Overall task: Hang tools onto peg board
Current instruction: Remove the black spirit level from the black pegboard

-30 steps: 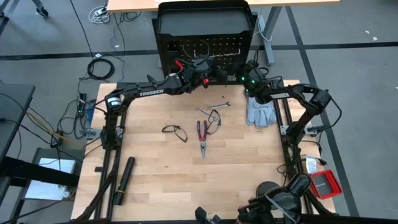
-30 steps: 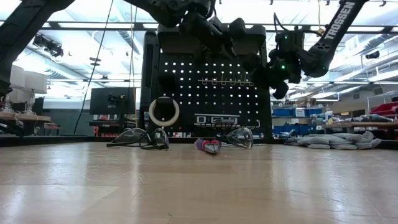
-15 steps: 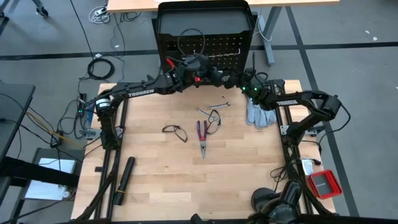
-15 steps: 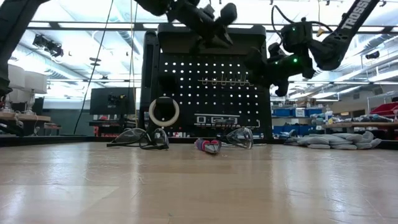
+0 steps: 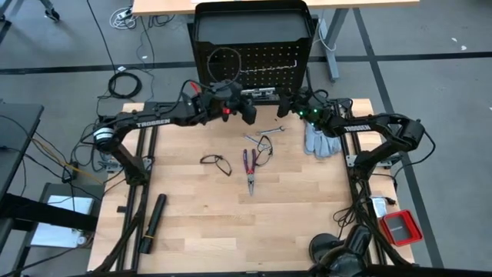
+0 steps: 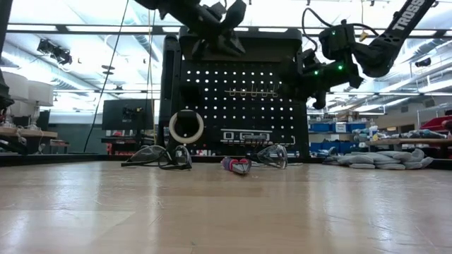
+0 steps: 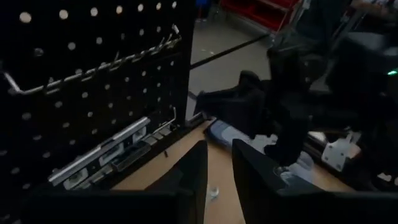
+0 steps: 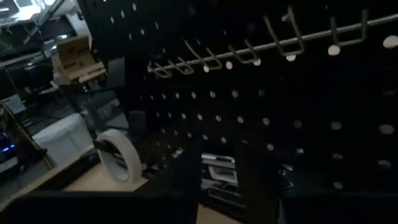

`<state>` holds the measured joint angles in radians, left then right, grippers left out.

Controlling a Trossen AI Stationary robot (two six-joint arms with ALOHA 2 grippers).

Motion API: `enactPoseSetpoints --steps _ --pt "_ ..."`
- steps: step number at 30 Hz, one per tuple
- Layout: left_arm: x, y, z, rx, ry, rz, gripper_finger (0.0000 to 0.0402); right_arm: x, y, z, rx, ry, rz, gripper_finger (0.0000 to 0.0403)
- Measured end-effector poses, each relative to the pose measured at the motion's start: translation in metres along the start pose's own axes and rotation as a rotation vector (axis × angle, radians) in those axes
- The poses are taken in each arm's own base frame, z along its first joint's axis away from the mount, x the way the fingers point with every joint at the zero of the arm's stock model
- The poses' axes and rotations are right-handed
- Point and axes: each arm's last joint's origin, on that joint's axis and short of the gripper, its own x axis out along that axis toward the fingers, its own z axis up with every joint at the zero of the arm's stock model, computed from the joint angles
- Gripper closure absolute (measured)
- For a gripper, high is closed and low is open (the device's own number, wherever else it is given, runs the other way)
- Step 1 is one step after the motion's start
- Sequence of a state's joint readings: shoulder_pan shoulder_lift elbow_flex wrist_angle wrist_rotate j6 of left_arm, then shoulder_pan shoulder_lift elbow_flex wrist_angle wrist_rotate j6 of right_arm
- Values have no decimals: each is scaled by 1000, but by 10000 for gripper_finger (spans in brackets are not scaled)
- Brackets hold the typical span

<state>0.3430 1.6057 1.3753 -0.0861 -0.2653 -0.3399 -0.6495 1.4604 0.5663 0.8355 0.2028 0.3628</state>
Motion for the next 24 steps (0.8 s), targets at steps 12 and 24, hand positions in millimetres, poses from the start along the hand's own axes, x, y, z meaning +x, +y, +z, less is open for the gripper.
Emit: enactPoseSetpoints --steps 12,24 --pt "-9 -3 -1 56 39 -1 324 -5 8 -5 65 72 25 274" --pt "-53 -5 -20 107 51 -78 324 -15 52 -25 -39 235 54 286"
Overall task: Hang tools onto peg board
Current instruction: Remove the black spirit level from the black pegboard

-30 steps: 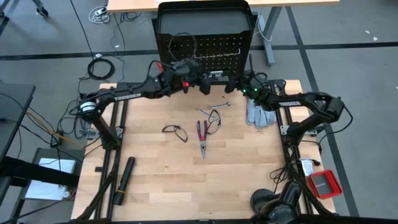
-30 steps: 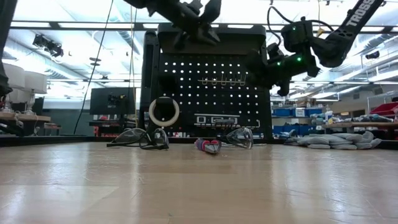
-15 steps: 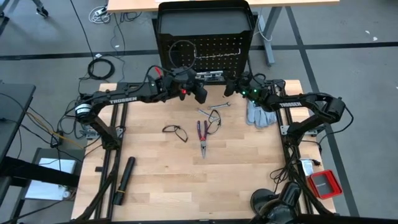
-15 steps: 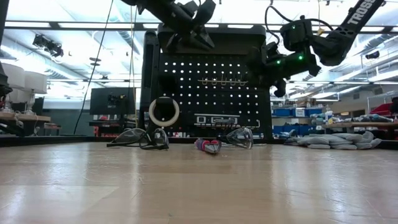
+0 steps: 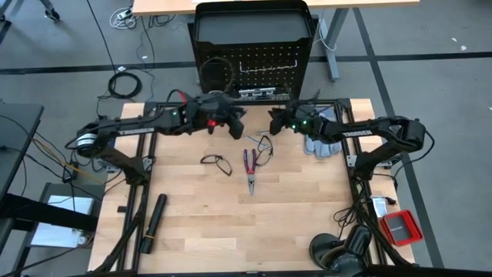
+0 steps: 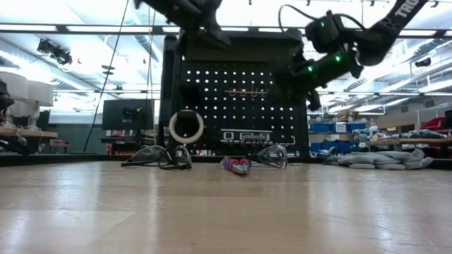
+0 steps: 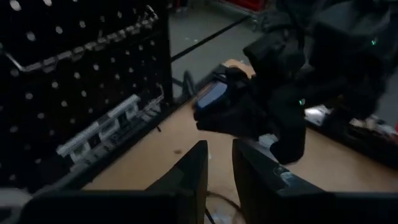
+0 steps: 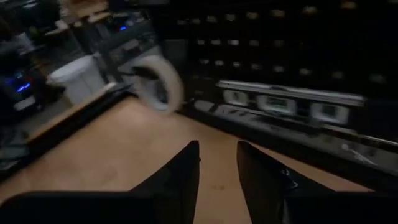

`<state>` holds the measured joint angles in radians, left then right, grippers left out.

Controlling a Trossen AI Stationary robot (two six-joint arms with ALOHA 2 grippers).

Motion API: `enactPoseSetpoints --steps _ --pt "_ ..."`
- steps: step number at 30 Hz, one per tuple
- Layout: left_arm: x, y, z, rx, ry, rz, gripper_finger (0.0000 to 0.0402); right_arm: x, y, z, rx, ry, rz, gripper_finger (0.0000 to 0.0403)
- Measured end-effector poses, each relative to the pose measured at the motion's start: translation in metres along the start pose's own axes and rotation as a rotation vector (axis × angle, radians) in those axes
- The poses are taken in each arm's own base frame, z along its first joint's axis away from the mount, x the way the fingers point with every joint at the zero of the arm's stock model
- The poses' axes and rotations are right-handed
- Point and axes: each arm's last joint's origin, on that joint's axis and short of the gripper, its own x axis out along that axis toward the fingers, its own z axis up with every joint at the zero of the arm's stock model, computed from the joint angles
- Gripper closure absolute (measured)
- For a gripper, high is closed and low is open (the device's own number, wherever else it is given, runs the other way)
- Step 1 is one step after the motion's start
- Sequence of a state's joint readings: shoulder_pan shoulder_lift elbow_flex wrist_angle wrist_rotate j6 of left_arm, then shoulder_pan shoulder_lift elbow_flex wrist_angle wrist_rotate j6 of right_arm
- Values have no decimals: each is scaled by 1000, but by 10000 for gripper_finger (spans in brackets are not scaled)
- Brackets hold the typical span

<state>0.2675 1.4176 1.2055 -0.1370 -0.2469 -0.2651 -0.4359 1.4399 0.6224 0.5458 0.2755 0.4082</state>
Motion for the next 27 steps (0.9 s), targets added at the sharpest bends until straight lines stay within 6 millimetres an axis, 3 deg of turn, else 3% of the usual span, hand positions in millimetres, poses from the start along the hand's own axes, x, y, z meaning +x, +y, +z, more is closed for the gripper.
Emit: enactPoseSetpoints --steps 4,11,19,21,27 --pt "-23 5 -12 -7 -4 -23 324 -3 21 1 -61 -12 -9 292" --pt "-49 22 -45 -74 -17 -6 324 2 56 22 -174 44 24 293" --pt "-35 34 -93 -45 -111 5 324 50 83 51 -398 55 155 293" --pt "-33 39 -111 -57 -94 34 324 65 80 52 -412 79 197 293" --pt "-34 50 -136 -93 -151 78 324 108 64 59 -429 163 309 293"
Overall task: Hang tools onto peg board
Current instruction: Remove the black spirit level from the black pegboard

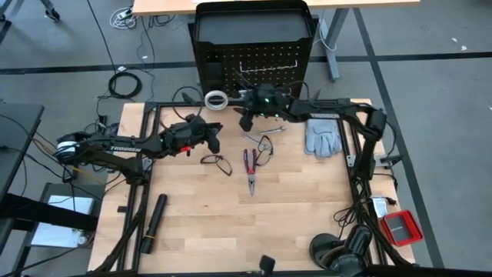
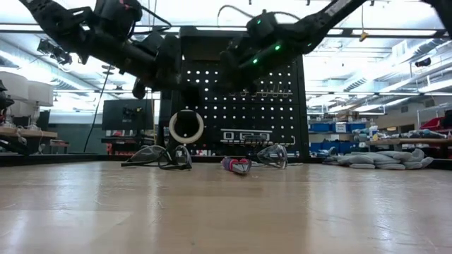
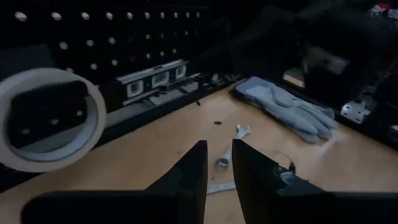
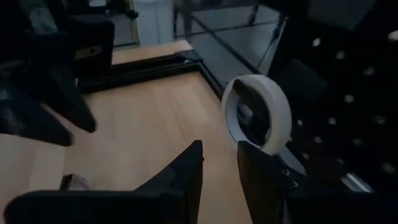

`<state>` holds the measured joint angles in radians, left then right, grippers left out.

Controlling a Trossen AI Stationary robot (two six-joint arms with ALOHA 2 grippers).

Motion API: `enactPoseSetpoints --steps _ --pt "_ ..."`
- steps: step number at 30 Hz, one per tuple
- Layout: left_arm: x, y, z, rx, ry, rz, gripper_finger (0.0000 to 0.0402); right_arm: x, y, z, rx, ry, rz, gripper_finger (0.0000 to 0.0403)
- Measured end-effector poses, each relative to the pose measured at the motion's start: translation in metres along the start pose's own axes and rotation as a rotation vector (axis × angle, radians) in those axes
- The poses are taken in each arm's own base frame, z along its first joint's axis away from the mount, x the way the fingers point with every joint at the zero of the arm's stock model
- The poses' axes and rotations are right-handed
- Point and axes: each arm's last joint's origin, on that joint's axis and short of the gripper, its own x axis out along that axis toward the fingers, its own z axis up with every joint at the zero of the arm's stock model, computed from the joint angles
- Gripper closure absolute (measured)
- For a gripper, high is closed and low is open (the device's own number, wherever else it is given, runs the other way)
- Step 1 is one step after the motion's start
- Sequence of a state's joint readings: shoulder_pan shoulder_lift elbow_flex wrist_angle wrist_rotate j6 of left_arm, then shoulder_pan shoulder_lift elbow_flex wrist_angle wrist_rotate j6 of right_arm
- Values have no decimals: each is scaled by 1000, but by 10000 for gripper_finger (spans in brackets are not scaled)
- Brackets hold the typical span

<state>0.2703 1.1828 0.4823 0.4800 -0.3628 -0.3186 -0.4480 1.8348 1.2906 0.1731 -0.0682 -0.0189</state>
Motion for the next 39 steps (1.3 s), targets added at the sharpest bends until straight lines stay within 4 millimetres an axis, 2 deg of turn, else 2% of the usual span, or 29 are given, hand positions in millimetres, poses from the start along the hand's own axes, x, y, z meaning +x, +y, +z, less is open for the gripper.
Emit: enactPoseSetpoints --steps 4,7,10,14,16,19,24,26,30,35,39 --pt "0 3 -1 -1 -11 8 324 11 -17 4 9 44 6 294" --pt "0 -2 2 16 -4 -67 324 5 -19 9 23 121 -1 295" --pt "-2 -12 6 30 -2 -166 324 -11 -5 20 -3 147 0 295" --pt "-5 -23 3 74 27 -235 324 -25 14 33 -164 131 6 296" --pt "-6 -27 -1 107 36 -251 324 -24 21 30 -240 152 -1 296" --pt "-9 -34 -5 102 54 -277 324 -21 28 22 -257 203 26 295" --pt "-16 -46 -10 -41 79 -289 324 -19 39 1 -87 256 61 298" --pt "-20 -53 -9 -98 56 -300 324 -19 41 3 -103 235 41 298" --pt "-32 -69 -10 -89 4 -317 324 -21 44 2 -173 261 44 296" --pt "-37 -74 -11 -99 -27 -290 324 -20 50 5 -213 218 60 290" --pt "-39 -77 -13 -147 1 -326 324 -20 50 5 -152 222 65 289"
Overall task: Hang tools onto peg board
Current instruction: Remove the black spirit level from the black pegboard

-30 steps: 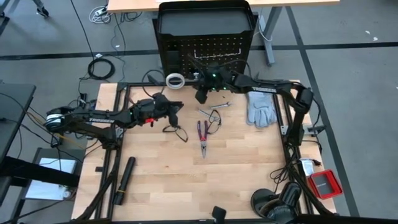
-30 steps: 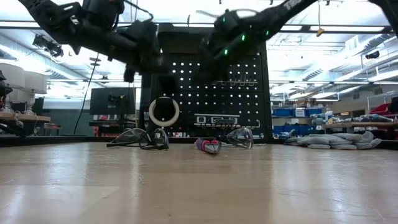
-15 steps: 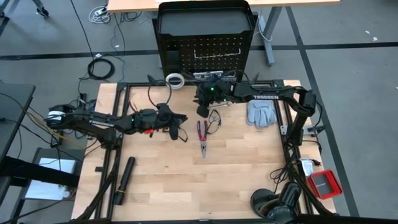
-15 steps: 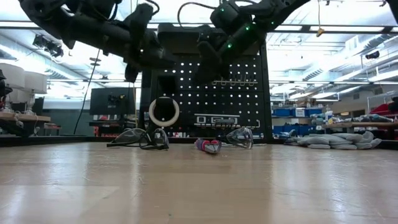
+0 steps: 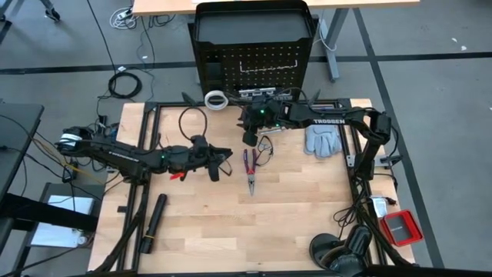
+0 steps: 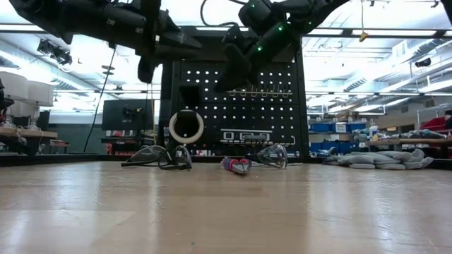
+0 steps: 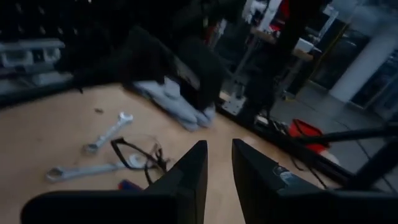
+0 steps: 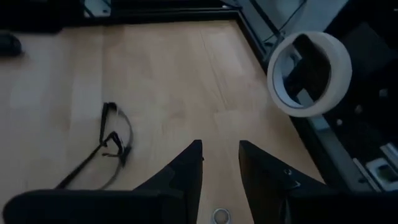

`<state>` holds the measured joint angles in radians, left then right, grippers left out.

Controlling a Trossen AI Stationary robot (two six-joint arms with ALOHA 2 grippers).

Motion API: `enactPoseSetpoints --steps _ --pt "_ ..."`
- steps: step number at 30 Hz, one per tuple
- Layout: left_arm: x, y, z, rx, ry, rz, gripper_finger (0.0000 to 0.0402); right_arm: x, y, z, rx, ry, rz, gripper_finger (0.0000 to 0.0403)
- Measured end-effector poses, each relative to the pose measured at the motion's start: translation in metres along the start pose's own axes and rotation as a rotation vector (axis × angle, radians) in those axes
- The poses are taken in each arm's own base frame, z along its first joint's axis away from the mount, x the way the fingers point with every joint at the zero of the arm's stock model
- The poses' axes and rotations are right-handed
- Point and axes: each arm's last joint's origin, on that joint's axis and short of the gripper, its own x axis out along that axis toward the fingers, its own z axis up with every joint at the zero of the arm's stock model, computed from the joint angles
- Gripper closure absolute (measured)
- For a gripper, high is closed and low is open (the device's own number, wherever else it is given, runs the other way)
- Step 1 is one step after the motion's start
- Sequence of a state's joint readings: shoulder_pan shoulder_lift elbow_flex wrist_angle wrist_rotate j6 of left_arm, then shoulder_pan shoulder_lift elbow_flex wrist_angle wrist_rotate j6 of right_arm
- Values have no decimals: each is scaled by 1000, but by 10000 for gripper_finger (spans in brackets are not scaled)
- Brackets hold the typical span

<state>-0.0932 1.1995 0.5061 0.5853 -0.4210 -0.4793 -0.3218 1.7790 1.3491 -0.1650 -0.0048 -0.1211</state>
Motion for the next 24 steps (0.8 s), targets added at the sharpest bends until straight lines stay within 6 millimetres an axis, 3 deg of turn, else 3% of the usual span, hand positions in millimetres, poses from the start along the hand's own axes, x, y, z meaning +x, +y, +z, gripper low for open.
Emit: enactPoseSetpoints --steps 6,12,18,24 --pt "-2 -4 -6 -30 79 -77 324 0 1 -1 44 6 9 293" --pt "-8 -14 -9 47 14 -8 324 2 2 -2 65 -5 -10 303" --pt "-7 -12 -8 163 10 5 324 6 -18 -11 0 -89 -13 309" --pt "-2 -1 -6 244 42 -9 324 12 -39 -40 -61 -38 -60 300"
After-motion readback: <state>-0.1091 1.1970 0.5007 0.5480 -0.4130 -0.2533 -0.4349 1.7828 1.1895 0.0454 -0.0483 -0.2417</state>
